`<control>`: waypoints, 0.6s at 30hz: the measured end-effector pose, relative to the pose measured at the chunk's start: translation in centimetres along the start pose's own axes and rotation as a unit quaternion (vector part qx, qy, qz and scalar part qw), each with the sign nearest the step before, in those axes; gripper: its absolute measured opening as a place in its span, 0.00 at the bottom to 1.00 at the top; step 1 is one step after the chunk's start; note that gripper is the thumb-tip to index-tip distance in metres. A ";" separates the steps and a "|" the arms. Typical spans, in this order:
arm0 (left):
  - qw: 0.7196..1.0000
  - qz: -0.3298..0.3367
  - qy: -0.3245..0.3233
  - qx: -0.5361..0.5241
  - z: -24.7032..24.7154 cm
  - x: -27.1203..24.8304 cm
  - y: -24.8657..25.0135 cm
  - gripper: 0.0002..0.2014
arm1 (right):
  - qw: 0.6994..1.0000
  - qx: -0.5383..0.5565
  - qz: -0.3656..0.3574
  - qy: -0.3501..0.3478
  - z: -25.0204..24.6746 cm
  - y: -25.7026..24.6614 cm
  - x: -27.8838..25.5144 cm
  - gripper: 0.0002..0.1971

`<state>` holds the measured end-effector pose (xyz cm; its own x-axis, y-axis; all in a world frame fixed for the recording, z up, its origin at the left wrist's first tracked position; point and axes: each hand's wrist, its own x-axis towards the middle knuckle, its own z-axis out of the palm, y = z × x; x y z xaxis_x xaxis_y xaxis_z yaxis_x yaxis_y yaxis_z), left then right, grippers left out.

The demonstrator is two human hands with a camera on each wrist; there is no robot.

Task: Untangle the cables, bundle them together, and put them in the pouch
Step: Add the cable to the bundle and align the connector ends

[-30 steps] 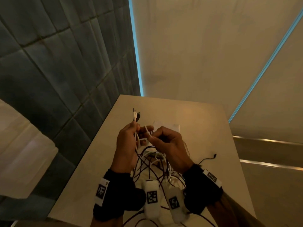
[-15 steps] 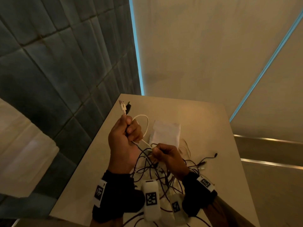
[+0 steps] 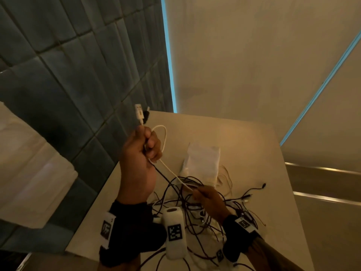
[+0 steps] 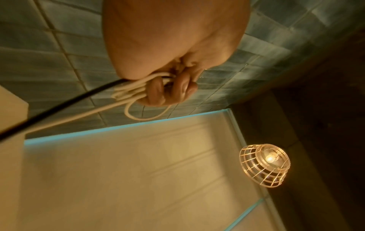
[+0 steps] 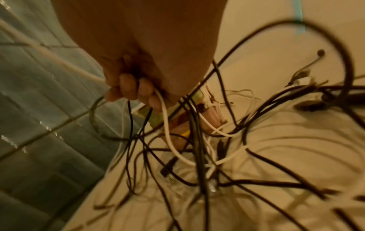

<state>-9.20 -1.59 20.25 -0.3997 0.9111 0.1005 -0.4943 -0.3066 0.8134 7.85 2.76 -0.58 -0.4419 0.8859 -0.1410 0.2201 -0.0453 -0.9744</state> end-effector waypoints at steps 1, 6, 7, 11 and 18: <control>0.999 -0.011 0.022 0.028 -0.2 0.0 -0.4 0.16 | 1.000 0.005 -0.004 0.013 -0.2 -1.1 0.0 0.17; 0.981 -0.109 0.099 0.127 -0.9 0.0 -3.8 0.15 | 0.987 0.137 -0.053 0.068 -1.5 -9.2 0.8 0.09; 0.977 -0.122 0.107 0.139 -0.8 -0.1 -4.3 0.15 | 0.985 0.135 -0.082 0.063 -1.6 -10.8 0.7 0.08; 0.979 -0.147 0.085 0.111 0.5 -0.4 -4.7 0.16 | 0.977 0.123 -0.175 -0.027 -1.8 -14.7 -0.6 0.07; 0.991 -0.112 -0.033 -0.066 2.1 -0.2 -2.9 0.16 | 0.972 0.173 -0.143 -0.067 -1.7 -12.4 0.0 0.10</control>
<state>-6.09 -0.32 19.03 -0.2195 0.9750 -0.0339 -0.6638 -0.1238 0.7376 6.64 4.09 11.79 -0.5558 0.8186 0.1448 -0.2235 0.0206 -0.9745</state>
